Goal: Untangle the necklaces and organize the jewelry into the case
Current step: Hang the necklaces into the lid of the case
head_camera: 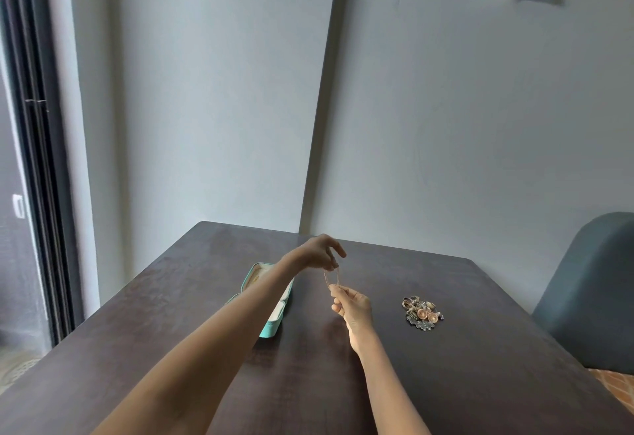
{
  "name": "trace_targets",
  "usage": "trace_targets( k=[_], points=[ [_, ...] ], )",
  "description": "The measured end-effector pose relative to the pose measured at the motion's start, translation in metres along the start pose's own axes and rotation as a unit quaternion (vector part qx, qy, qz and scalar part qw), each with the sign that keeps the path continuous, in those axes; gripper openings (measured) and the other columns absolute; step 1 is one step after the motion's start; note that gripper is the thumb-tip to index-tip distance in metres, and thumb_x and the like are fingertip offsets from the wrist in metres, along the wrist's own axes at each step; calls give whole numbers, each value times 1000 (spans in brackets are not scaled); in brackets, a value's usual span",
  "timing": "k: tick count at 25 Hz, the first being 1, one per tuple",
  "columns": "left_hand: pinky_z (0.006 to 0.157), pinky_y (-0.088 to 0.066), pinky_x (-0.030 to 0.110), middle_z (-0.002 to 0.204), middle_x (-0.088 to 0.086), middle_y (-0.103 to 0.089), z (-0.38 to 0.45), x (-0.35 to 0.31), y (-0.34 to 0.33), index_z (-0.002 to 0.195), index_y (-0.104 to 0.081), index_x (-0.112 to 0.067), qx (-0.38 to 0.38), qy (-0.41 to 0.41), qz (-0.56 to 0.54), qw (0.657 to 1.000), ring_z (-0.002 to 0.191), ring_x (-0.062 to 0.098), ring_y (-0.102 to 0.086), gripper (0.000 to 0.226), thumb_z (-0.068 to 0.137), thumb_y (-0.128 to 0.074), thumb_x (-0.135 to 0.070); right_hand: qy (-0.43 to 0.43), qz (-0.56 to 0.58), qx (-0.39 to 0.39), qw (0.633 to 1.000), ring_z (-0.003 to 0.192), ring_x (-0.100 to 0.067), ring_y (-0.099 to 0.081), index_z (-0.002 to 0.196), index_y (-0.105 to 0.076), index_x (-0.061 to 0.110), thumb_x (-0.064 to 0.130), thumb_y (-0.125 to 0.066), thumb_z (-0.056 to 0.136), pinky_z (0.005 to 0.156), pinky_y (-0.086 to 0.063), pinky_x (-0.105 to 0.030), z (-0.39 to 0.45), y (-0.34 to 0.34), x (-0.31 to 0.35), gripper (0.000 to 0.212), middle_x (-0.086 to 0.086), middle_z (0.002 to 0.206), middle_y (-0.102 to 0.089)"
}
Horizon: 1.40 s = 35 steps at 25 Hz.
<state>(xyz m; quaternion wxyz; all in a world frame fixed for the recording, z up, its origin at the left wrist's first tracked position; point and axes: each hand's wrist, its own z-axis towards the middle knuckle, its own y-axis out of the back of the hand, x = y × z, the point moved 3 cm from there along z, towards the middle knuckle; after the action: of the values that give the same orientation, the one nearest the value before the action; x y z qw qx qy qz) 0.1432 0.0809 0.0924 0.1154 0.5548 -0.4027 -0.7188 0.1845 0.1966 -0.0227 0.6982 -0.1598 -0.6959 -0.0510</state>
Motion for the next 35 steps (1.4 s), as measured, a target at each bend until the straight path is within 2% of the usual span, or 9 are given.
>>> trace_targets(
  k=[4, 7, 14, 19, 21, 24, 29, 32, 35],
  points=[
    [75, -52, 23, 99, 25, -69, 4, 0, 2, 111, -64, 1, -40, -19, -2, 999, 66, 8, -62, 38, 77, -58, 16, -3, 15, -4, 1000, 66, -12, -53, 78, -69, 11, 18, -73, 80, 63, -49, -21, -1, 0, 1, 9, -1, 70, -59],
    [81, -53, 31, 95, 22, -71, 5, -2, 3, 107, -67, 0, -76, -23, 11, 997, 71, 16, -63, 36, 76, -57, 15, -3, 20, -8, 1000, 68, -13, -54, 75, -68, 11, 18, -73, 80, 63, -50, -22, -2, 0, 1, 10, -2, 68, -58],
    [73, -55, 29, 85, 18, -72, 6, 0, -3, 90, -71, 1, -184, -24, 13, 982, 76, 24, -69, 15, 76, -68, 6, -22, 58, -1, 998, 67, -13, -53, 72, -66, 11, 15, -73, 80, 65, -48, -24, -2, 1, 2, 11, -2, 64, -52],
    [73, -50, 29, 90, 12, -74, 2, 3, -4, 89, -76, -2, -187, 8, 54, 981, 85, 21, -68, 13, 78, -71, -8, -25, 49, 9, 998, 66, -12, -52, 73, -67, 11, 14, -73, 80, 65, -48, -23, -4, -1, 4, 10, -2, 66, -53],
    [75, -50, 28, 89, 12, -74, 1, 5, -3, 89, -75, -2, -175, 19, 39, 984, 75, 15, -66, 13, 79, -69, -8, -24, 38, 6, 999, 67, -12, -53, 74, -67, 11, 15, -74, 80, 66, -49, -23, -6, -2, 5, 9, -2, 68, -56],
    [77, -56, 28, 61, 1, -71, -1, 6, 2, 85, -75, 0, -123, 31, -29, 992, 56, 9, -61, 12, 78, -66, -4, -27, 33, 6, 999, 70, -13, -54, 74, -67, 11, 16, -74, 80, 67, -49, -24, -7, -2, 6, 10, -2, 66, -55],
    [50, -42, 10, 43, -16, -59, -8, 7, 13, 86, -75, 1, -97, 17, -27, 995, 40, -1, -50, 14, 73, -72, -2, -32, 35, 26, 999, 73, -11, -54, 79, -69, 12, 14, -73, 80, 70, -47, -23, -8, -3, 7, 5, 1, 72, -60],
    [44, -34, 4, 65, 2, -70, -11, 8, 17, 90, -75, 2, -108, 6, 3, 994, 38, -7, -48, 18, 72, -73, -1, -13, 11, 60, 998, 79, -8, -56, 84, -69, 16, 17, -71, 82, 73, -46, -23, -10, -6, 10, 2, 5, 81, -65],
    [49, -35, 2, 92, 14, -73, -11, 12, 18, 92, -75, 0, -124, 3, 29, 992, 57, -1, -54, 18, 74, -72, -2, 26, -19, 77, 997, 86, -4, -58, 92, -67, 20, 17, -66, 86, 74, -43, -24, -10, -8, 13, 7, 9, 89, -66]
  ],
)
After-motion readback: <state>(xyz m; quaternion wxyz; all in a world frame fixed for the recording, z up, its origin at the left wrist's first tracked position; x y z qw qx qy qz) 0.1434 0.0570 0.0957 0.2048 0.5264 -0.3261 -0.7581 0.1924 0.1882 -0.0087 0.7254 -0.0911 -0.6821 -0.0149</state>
